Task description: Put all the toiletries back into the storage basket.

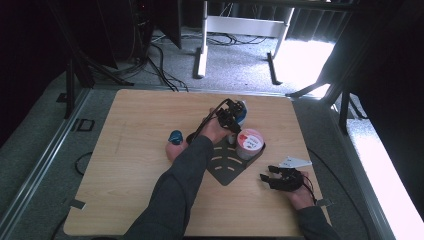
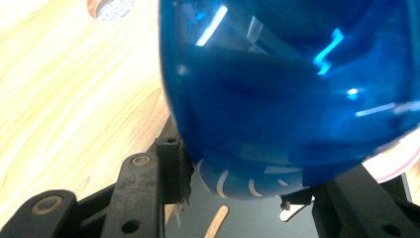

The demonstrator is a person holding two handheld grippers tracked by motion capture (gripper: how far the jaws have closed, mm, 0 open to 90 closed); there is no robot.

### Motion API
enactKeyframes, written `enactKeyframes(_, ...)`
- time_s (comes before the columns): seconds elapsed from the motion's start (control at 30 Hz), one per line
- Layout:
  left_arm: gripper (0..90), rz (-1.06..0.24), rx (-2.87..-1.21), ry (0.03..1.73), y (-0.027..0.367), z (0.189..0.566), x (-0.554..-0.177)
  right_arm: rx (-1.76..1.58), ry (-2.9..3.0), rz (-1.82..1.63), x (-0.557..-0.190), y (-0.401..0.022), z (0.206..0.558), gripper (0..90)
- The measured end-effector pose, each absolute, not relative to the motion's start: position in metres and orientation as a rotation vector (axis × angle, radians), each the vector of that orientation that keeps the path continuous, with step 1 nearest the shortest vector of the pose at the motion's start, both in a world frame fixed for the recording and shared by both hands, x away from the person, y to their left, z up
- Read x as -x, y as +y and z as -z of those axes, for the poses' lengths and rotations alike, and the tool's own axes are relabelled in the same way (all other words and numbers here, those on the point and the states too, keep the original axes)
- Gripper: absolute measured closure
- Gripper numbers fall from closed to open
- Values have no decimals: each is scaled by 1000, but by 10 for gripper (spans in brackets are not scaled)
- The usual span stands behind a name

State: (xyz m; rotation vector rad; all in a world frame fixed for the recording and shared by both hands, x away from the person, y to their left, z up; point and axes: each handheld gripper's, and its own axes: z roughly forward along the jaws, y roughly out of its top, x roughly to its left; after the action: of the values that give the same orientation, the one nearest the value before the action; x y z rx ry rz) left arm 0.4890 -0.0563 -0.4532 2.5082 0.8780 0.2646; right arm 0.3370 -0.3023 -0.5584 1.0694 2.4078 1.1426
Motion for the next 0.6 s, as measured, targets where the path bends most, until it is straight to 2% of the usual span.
enactKeyframes(0.6, 550, -271, -2471, 890, -57, 456, -490, -1068, 2408, -1142, -337, -302, 558, 439)
